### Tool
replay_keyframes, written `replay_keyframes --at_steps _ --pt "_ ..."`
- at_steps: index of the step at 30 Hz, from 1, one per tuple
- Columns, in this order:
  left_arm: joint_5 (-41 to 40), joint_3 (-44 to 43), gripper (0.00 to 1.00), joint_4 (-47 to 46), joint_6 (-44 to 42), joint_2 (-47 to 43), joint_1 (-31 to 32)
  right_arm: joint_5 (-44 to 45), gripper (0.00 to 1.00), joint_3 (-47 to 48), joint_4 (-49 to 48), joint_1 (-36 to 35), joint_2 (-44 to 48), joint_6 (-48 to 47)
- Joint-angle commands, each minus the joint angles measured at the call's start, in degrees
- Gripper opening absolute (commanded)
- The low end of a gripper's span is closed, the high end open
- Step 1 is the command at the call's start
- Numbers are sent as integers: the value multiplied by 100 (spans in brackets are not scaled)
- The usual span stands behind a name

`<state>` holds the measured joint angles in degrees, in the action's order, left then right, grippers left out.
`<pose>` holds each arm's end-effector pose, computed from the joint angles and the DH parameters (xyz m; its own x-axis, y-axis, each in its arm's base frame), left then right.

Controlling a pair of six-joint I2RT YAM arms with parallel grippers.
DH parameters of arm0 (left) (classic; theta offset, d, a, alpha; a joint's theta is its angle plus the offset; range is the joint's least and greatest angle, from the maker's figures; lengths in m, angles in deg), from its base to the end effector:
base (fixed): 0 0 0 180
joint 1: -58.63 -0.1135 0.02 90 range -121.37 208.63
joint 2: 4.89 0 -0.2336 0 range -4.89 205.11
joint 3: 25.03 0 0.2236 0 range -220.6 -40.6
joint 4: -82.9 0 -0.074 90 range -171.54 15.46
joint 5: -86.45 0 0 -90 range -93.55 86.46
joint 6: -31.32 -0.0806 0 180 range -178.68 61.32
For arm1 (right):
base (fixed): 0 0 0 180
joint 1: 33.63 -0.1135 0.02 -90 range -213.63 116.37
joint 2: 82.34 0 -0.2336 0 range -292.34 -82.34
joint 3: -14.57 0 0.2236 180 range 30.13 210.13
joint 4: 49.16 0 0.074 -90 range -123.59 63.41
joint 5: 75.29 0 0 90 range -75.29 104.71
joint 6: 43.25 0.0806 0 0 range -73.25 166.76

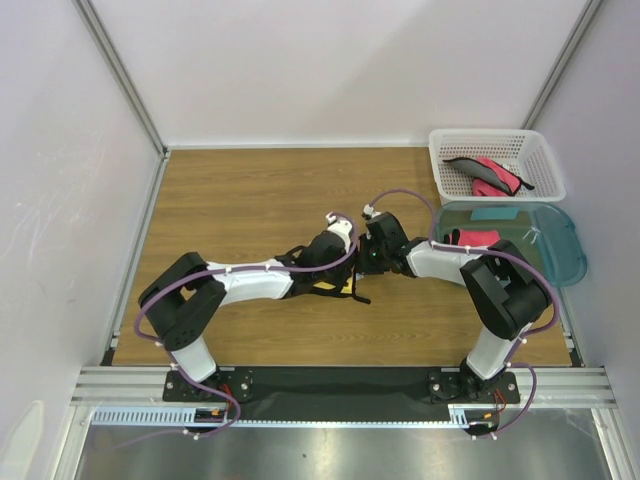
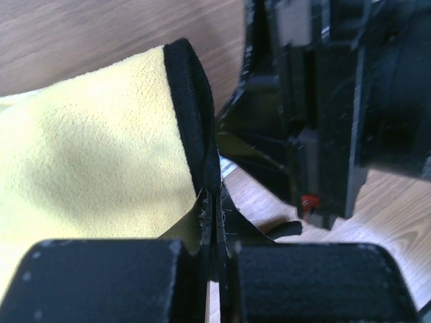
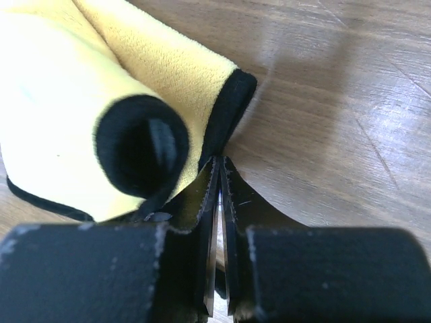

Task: Fold and stack the towels
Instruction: Fold the towel

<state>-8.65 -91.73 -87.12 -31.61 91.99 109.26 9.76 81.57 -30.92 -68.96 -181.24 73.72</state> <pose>0.2334 -0.2731 0.1335 -0.6951 0.1325 -0.7066 0.4611 0.8363 -0.2967 0.2773 0.2051 0.1077 -0.8399 -0.0415 -0.5412 -0.2697 0.8972 0.3497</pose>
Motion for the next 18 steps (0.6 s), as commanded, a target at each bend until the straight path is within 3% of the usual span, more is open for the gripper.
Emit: replay_keyframes --at_steps 1,12,18 --pt "220 -327 0 -233 114 111 87 38 8 -99 -92 9 1 64" --pt "115 -511 2 -13 211 419 131 161 8 -90 136 44 177 37" --pt "-26 -538 11 145 185 323 131 337 9 -29 540 123 695 -68"
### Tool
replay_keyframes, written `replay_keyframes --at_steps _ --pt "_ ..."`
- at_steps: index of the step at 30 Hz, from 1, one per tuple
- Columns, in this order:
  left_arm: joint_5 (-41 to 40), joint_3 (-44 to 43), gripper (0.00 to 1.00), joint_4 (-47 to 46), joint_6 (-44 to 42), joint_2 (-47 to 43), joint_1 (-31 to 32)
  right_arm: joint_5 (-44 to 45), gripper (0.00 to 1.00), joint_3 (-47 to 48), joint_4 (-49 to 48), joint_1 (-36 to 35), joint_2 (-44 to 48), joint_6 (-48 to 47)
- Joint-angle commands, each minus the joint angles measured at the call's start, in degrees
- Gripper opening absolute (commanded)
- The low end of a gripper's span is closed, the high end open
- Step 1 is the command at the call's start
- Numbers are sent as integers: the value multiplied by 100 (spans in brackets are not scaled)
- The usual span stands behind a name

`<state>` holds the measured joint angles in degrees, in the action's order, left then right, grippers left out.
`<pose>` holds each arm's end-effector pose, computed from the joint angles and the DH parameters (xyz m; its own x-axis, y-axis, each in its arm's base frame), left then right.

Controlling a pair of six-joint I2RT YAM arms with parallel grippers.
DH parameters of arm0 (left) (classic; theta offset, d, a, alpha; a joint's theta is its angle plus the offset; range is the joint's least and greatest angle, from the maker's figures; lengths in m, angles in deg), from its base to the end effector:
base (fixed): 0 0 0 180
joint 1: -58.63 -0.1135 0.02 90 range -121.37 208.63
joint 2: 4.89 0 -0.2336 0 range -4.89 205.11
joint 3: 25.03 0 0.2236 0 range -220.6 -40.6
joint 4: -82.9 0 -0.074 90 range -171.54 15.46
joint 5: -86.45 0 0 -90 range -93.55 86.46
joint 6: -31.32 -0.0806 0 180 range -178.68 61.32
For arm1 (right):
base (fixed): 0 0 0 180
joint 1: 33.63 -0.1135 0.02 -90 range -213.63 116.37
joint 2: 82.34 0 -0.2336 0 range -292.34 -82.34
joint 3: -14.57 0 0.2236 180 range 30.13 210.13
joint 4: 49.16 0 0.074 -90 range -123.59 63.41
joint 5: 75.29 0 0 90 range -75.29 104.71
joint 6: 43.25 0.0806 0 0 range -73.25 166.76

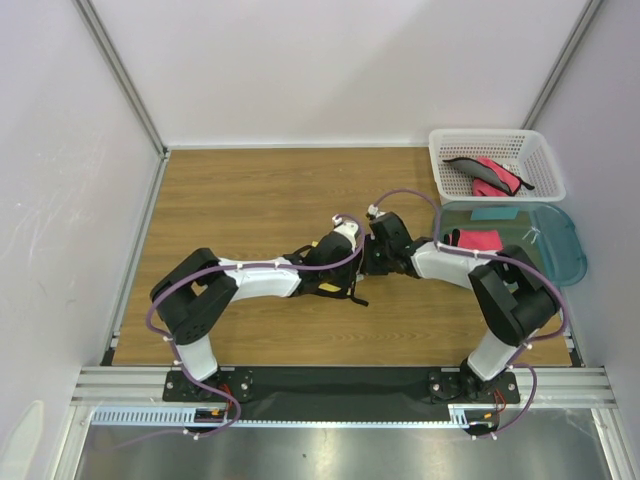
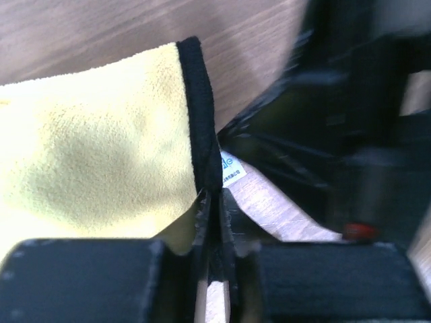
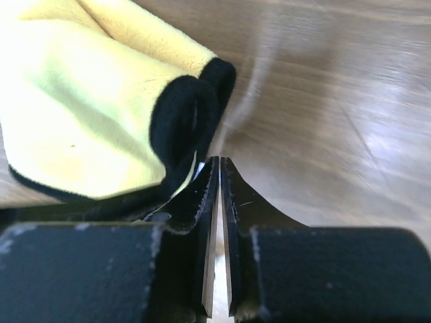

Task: Fold and stack the towels
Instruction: Fold the towel

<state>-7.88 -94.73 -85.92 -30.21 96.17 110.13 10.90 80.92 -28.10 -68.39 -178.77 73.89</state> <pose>0.2348 -0.2854 0.1220 -0.7255 0.1485 -0.6720 0.4549 0.8362 -0.3064 0.2734 0.1963 0.1133 -0.8444 -0.0320 -0.5347 -0.2449 0.9108 0.3323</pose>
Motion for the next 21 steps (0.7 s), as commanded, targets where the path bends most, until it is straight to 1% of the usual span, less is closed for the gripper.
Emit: replay_keyframes --at_steps 1,2,3,6,7,9,12,15,17,18,21 --pt "-111 -238 15 60 19 -138 44 223 10 54 294 84 623 -86" --pt "-120 -238 20 69 -8 -208 35 223 10 72 364 110 694 -94" --pt "-129 -221 30 78 -34 -331 35 214 11 98 382 119 782 -103" --pt "-199 -221 45 157 -113 -691 35 197 12 247 470 180 1002 -165" --pt "-234 -221 53 244 -174 -797 35 188 12 300 470 189 1037 -182" --pt "-435 -195 61 341 -210 -1129 18 188 13 353 435 233 1090 -174" --pt "-637 16 63 394 -263 -1500 -87 127 13 423 303 277 1020 -156" --pt "-656 437 62 272 -193 -1896 -377 -118 13 537 40 295 837 -103" --pt "-490 788 61 -18 -61 -2072 -571 -286 12 695 -153 286 704 -68" --pt "-411 894 59 -141 -9 -2116 -789 -461 12 748 -206 286 582 -51" --pt "-103 1211 57 -685 115 -2108 -1132 -559 12 985 -304 251 310 -77"
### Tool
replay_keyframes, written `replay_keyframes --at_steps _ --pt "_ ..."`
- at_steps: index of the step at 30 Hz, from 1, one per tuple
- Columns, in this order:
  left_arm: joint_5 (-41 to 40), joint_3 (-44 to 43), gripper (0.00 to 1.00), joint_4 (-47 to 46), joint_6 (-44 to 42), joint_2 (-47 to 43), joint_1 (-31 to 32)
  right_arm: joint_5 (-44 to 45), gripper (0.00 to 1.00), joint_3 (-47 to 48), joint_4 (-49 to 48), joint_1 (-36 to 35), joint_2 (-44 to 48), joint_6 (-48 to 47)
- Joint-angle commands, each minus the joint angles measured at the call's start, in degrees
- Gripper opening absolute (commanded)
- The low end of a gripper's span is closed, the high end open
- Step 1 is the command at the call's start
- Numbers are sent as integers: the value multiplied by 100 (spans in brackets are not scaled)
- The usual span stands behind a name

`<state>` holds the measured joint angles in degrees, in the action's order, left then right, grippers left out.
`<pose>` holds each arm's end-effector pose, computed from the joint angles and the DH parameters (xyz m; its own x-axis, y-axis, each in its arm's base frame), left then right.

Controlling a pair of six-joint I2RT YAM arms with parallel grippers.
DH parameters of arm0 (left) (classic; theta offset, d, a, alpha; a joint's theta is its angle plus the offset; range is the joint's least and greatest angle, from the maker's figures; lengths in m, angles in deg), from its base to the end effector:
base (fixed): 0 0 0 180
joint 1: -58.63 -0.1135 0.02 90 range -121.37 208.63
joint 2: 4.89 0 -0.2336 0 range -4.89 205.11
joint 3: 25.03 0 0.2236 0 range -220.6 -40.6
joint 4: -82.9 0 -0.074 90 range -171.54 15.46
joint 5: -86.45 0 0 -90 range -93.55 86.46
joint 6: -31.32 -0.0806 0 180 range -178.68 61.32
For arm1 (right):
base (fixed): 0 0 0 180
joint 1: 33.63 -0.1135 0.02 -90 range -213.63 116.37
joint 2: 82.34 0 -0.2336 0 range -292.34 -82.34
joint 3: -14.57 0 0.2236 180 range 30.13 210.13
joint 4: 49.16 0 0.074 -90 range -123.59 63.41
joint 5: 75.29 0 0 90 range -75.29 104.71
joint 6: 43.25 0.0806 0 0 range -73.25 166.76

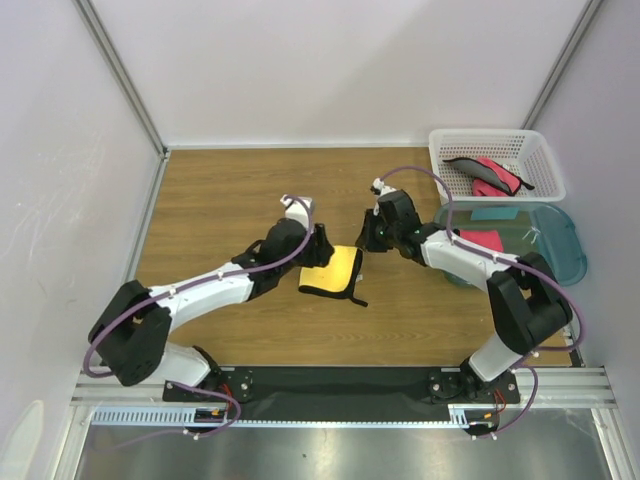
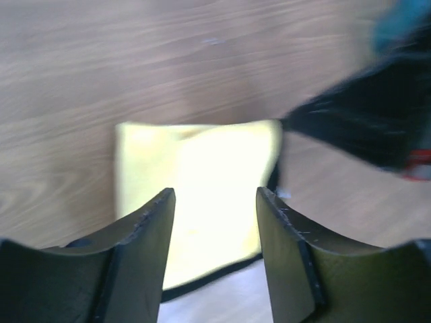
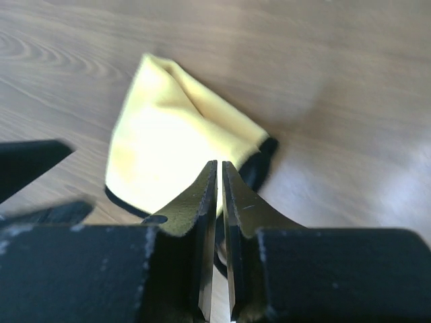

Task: Fold and stack the towels
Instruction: Fold the towel, then smooth out wrinkles on the folded towel

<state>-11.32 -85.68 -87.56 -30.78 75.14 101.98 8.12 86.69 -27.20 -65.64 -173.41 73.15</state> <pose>0.2439 -0.2153 0.1950 -0.5888 -0.0818 -0.8041 0.3605 0.8639 -0.3518 0.2938 0.1946 0.1736 -0.7642 0.0432 -0.6435 -0.2906 0.8677 0.4033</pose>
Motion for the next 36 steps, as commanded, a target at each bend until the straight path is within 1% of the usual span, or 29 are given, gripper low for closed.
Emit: replay_keyframes --at_steps 1,3,6,9,15,22,25,28,29,30,34,36 --pt "302 333 56 -775 172 30 -380 -290 12 452 -393 -42 -279 -20" --pt "408 316 54 -961 207 232 -546 -316 12 532 -393 -33 -411 -46" --pt "557 210 52 -1356 373 556 -696 -282 12 550 -411 -42 -657 -73" --pt "610 105 52 -1585 549 829 -723 -203 10 532 -288 -42 -886 -82" --pt "575 113 52 -1920 874 1093 -723 96 9 251 -156 -42 -1158 -152" --pt "461 105 52 -2105 954 1541 -714 114 8 251 -200 -42 -1475 -169" --pt "347 61 52 -1912 901 1735 -670 96 8 312 -156 -42 -1388 -187" --pt "-48 26 50 -1631 884 1972 -583 96 8 373 19 -42 -1134 -213" --pt "-345 -18 50 -1526 901 2016 -565 88 8 400 63 -42 -1063 -222" --pt "-452 -27 50 -1368 919 2104 -539 62 8 418 125 -51 -984 -248" --pt "-673 17 49 -1393 928 2192 -538 -131 10 435 283 -112 -439 -301" --pt "-708 -9 49 -1419 945 2227 -530 -386 13 453 362 -226 -245 -345"
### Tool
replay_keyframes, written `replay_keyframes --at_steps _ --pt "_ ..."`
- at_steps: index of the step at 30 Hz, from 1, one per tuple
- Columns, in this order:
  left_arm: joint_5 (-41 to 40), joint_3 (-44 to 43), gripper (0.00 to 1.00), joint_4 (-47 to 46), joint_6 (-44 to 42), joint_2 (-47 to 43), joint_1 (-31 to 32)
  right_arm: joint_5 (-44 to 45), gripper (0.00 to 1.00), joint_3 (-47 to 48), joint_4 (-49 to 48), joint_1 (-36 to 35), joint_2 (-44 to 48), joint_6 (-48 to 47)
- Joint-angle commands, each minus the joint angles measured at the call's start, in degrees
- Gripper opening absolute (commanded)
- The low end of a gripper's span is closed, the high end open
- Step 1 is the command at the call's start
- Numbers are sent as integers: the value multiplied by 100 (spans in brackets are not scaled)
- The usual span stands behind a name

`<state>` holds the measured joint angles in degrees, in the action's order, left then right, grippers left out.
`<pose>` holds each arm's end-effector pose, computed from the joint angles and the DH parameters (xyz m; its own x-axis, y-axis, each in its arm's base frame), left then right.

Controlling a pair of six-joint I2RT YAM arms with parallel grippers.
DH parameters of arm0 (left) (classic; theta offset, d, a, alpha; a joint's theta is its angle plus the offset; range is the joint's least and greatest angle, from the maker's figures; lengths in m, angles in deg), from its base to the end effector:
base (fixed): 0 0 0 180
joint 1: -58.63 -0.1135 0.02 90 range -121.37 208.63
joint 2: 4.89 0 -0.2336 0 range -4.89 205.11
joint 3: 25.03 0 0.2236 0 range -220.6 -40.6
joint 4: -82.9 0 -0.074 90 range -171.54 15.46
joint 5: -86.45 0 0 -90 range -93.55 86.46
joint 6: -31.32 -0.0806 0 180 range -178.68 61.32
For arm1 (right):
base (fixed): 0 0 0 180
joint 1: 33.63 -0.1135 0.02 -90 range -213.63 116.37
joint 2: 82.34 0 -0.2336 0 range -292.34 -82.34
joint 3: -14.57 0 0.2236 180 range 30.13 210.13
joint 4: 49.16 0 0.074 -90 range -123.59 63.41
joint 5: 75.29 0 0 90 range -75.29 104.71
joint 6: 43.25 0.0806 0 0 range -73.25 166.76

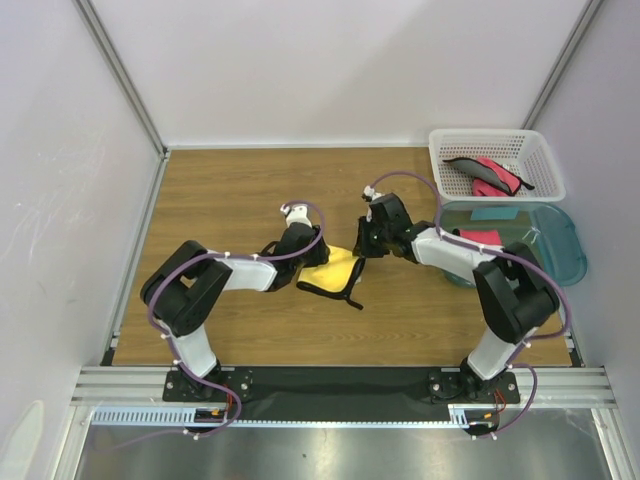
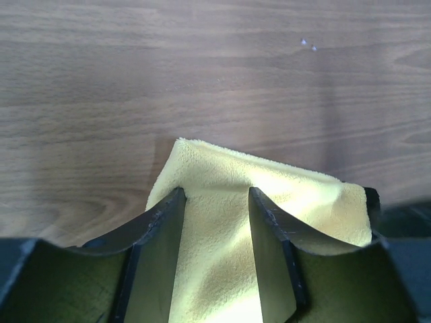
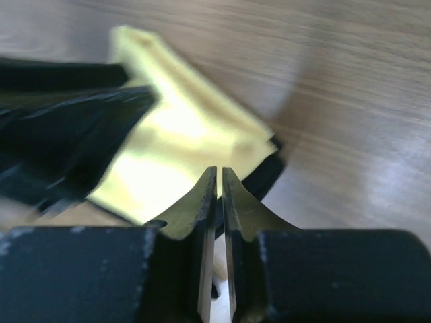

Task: Fold and stack the towels
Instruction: Smooth out wrinkles on the folded towel

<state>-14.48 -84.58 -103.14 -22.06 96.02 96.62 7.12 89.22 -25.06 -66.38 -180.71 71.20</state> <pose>0.2908 -0.2077 0.1066 -0.6535 -0.2328 -0.7203 0.1154 0.9098 -0.3987 0.2987 0.2048 0.1406 -0.8202 -0.0397 -0.5707 -0.2981 0.8812 0.3670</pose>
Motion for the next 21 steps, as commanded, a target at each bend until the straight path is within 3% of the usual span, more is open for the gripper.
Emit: replay_keyframes --at_steps 1,10,21 --pt "-409 -128 49 130 82 184 15 -339 14 208 253 -196 520 -142" --pt "-769 65 49 -98 741 298 67 -295 34 -319 193 -574 670 280" --pt "-998 373 49 -212 1110 219 111 -322 30 -582 -229 -680 -139 526"
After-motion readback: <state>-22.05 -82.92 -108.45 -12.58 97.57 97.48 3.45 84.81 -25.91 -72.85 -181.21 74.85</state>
